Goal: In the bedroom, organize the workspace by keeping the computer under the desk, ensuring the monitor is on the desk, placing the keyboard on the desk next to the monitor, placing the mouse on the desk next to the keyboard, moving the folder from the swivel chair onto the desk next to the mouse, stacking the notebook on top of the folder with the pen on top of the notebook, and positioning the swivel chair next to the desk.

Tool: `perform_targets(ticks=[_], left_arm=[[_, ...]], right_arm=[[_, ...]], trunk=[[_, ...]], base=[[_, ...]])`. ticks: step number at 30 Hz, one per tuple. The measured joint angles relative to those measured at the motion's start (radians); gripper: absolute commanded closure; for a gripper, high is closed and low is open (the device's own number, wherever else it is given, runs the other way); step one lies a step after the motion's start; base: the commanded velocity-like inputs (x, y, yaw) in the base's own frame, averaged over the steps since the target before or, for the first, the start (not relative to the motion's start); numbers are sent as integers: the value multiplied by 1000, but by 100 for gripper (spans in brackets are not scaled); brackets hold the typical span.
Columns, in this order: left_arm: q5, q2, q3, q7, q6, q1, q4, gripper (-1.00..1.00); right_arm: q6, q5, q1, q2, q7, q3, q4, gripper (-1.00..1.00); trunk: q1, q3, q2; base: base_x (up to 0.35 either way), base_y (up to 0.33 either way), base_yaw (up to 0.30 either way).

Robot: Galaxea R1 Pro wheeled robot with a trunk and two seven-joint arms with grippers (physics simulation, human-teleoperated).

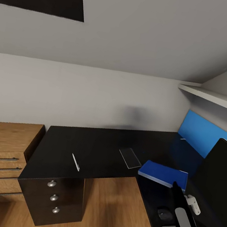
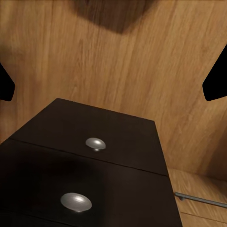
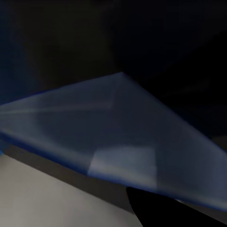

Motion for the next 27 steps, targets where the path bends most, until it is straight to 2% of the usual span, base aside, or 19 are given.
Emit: perform_targets(ticks=[8, 17, 27], left_arm=[[-3, 0, 0, -5, 0, 0, 0, -100], [-3, 0, 0, -4, 0, 0, 0, -100], [-5, 0, 0, -4, 0, 0, 0, -100]], right_arm=[[0, 0, 0, -1, 0, 0, 1, 100], [1, 0, 0, -3, 0, 0, 1, 100], [3, 0, 0, -3, -1, 0, 0, 100]], trunk=[[4, -3, -7], [38, -31, -70], [38, -31, -70]], base=[[0, 0, 0], [0, 0, 0], [0, 0, 0]])
